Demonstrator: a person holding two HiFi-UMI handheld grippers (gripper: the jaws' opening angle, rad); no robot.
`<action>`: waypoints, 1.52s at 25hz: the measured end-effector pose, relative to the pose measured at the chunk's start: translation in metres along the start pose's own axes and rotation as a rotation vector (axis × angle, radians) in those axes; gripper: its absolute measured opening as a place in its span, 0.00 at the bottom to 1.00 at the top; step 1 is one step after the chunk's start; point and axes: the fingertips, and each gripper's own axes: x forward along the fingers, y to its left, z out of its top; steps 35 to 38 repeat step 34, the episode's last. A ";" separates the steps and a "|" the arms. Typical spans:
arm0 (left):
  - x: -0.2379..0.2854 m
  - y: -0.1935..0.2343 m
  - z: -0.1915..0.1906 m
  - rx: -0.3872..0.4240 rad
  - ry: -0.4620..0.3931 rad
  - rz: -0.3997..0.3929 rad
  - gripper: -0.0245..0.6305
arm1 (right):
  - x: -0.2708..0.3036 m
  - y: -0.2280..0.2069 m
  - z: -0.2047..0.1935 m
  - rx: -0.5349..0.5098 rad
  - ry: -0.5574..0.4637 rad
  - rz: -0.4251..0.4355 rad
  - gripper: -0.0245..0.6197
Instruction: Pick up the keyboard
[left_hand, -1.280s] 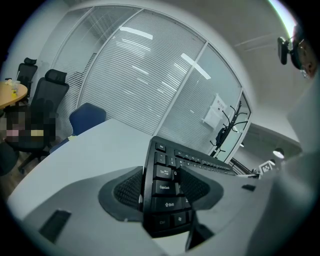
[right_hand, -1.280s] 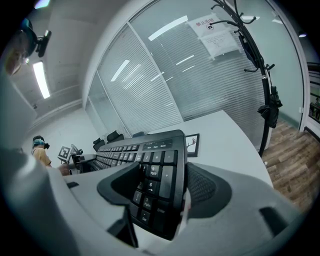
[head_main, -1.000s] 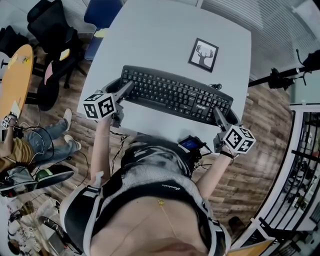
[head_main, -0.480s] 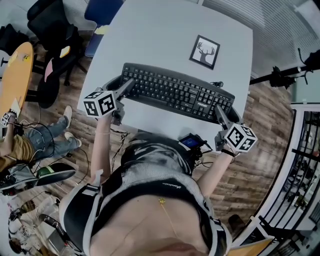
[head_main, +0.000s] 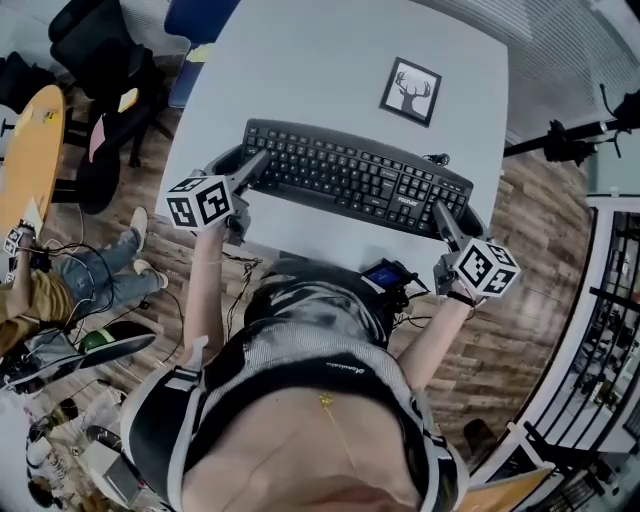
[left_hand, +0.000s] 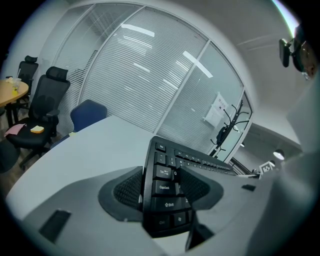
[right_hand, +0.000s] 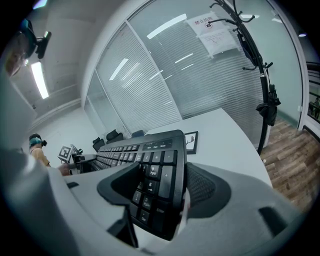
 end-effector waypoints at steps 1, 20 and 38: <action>0.000 0.000 -0.001 -0.002 0.001 0.001 0.37 | 0.000 0.000 0.000 -0.001 -0.001 0.000 0.47; 0.005 0.001 0.000 -0.004 0.009 0.005 0.37 | 0.003 -0.004 0.000 0.009 0.005 0.001 0.47; 0.010 0.005 0.001 -0.002 0.017 0.007 0.37 | 0.009 -0.006 -0.001 0.012 0.012 0.000 0.47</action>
